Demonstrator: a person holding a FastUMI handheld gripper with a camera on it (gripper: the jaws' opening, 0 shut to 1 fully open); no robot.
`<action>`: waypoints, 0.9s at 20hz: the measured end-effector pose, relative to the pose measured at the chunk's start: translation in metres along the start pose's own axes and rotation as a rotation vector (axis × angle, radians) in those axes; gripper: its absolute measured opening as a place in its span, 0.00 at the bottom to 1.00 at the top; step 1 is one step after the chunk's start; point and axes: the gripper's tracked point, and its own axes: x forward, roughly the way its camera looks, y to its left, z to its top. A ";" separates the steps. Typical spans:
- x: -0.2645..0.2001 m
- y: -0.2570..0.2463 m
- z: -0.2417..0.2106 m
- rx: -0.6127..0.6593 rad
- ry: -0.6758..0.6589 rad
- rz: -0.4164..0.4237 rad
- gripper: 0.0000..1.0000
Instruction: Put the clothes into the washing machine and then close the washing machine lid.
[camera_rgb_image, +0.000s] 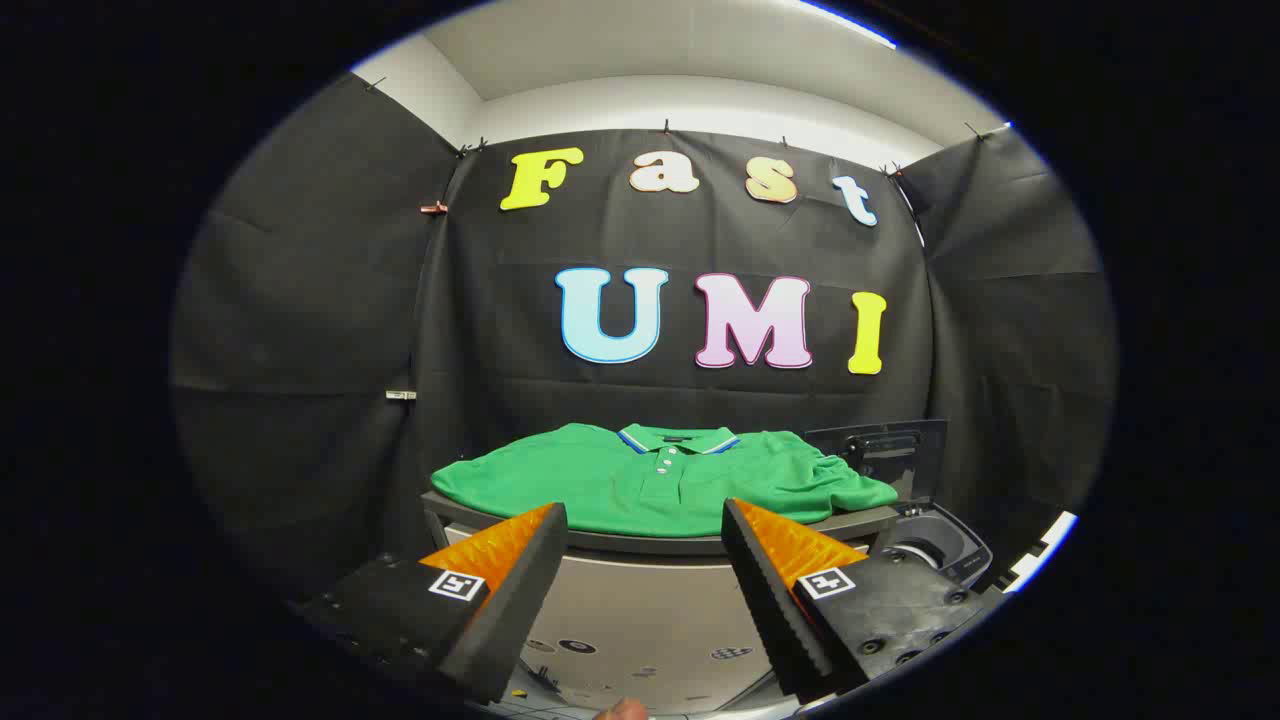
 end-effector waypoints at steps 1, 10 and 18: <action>0.001 0.000 -0.001 0.000 -0.001 0.000 0.98; 0.001 0.001 -0.003 0.001 0.002 -0.005 0.98; 0.001 0.001 -0.003 0.006 0.004 -0.008 0.98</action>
